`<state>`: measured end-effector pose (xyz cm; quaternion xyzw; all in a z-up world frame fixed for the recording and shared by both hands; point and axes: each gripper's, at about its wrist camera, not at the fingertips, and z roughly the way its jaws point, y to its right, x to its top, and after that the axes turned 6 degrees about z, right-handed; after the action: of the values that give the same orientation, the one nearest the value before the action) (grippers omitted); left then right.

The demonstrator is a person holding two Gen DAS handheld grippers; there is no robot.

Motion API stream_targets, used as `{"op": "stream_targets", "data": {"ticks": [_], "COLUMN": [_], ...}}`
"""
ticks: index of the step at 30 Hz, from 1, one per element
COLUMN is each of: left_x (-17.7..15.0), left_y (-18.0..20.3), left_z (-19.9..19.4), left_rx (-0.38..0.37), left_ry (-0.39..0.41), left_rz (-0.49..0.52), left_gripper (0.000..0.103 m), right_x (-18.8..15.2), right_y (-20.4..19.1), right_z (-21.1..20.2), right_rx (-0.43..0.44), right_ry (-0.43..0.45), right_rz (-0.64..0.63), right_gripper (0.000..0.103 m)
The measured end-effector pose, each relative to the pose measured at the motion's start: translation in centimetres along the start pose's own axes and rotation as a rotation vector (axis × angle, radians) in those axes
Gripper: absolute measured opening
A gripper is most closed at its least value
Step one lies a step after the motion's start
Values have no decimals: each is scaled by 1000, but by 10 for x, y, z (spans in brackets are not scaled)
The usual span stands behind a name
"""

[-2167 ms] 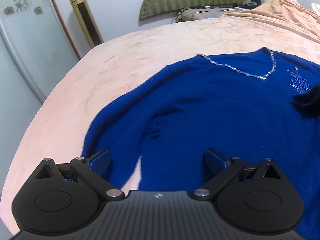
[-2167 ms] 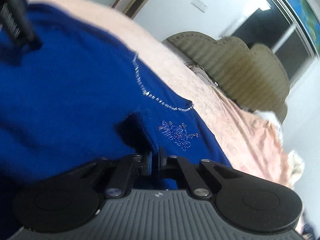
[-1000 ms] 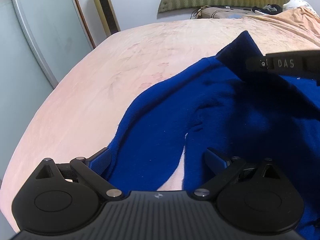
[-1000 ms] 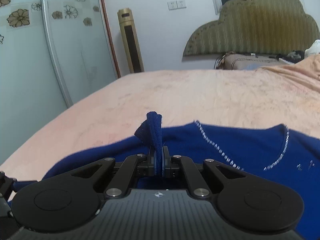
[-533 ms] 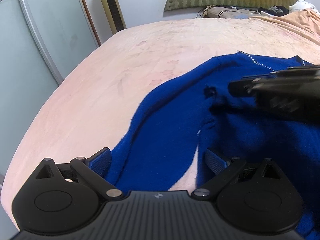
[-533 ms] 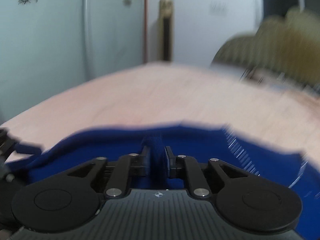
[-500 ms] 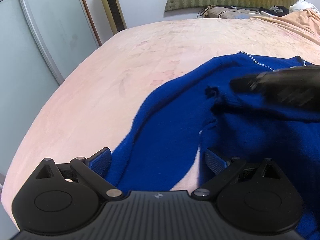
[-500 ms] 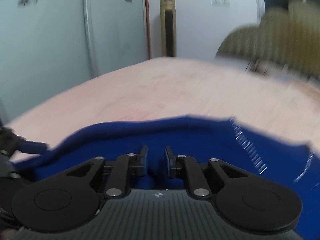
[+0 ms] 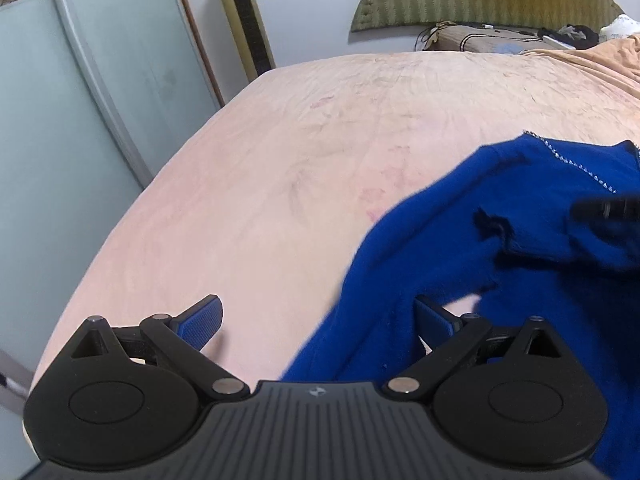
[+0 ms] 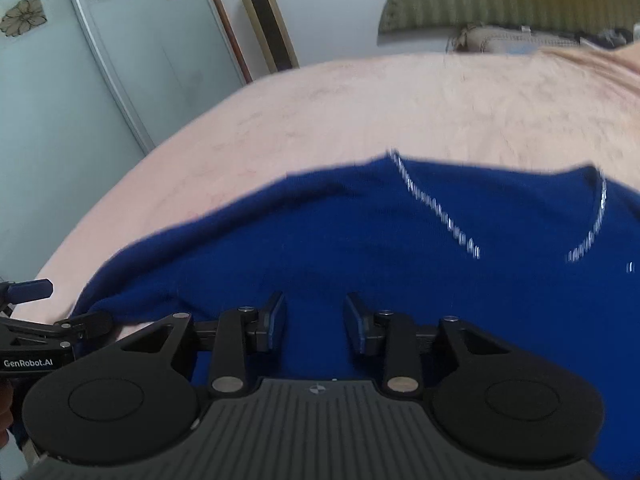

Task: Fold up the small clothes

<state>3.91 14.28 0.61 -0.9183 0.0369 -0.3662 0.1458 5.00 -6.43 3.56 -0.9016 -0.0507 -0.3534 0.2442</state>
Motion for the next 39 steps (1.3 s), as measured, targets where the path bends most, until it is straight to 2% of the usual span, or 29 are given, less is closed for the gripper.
{"op": "stream_targets", "data": {"ticks": [2, 4, 7, 12, 14, 16, 17, 18, 19, 21, 22, 24, 26, 29, 31, 33, 34, 35, 37, 38, 39], "left_x": [5, 9, 20, 40, 44, 44, 42, 39, 37, 32, 33, 37, 42, 55, 65, 70, 71, 69, 62, 57, 50], "left_y": [-3, -4, -17, -42, -40, -30, -26, -20, -15, -14, -16, -20, -19, -24, -31, -33, -33, -33, -33, -32, -31], "left_z": [7, 18, 22, 23, 30, 47, 53, 60, 63, 66, 66, 67, 70, 79, 87, 95, 93, 87, 71, 64, 57], "left_rx": [-17, -37, -84, -102, -155, -194, -211, -229, -233, -266, -293, -304, -261, -143, -111, -42, -27, -45, -126, -167, -212], "left_ry": [-3, -23, -20, 35, 30, -15, -23, -29, -34, -54, -56, -64, -55, -26, -16, -34, -37, -31, -20, -23, -32], "left_rz": [12, 37, 24, -24, 30, 91, 111, 131, 140, 118, 88, 71, 80, 82, 55, 43, 41, 38, 35, 42, 49], "left_gripper": [101, 101, 101, 101, 101, 100, 99, 97, 74, 43, 25, 8, 4, 2, 1, 1, 2, 2, 5, 6, 9], "right_x": [15, 30, 59, 82, 87, 88, 89, 89, 89, 89, 91, 91, 93, 105, 111, 114, 114, 114, 107, 106, 105], "right_y": [7, 18, 45, 84, 91, 95, 96, 97, 96, 91, 89, 87, 85, 82, 74, 68, 68, 69, 78, 79, 79], "right_z": [-1, 2, 18, 56, 71, 81, 85, 88, 91, 94, 98, 98, 91, 90, 92, 96, 101, 109, 121, 116, 105], "right_rx": [2, -28, -33, 120, 186, 259, 295, 312, 314, 274, 251, 243, 230, 213, 171, 121, 100, 72, 54, 62, 64], "right_ry": [41, 82, 70, -28, -74, -99, -107, -107, -109, -113, -109, -68, -11, 60, 92, 116, 110, 77, 25, 42, 61], "right_rz": [23, 35, 148, 317, 368, 402, 414, 424, 422, 392, 371, 352, 335, 301, 245, 188, 180, 192, 235, 259, 271], "right_gripper": [43, 60, 63, 63, 63, 61, 57, 48, 32, 14, 13, 13, 12, 12, 12, 12, 16, 20, 23, 26, 33]}}
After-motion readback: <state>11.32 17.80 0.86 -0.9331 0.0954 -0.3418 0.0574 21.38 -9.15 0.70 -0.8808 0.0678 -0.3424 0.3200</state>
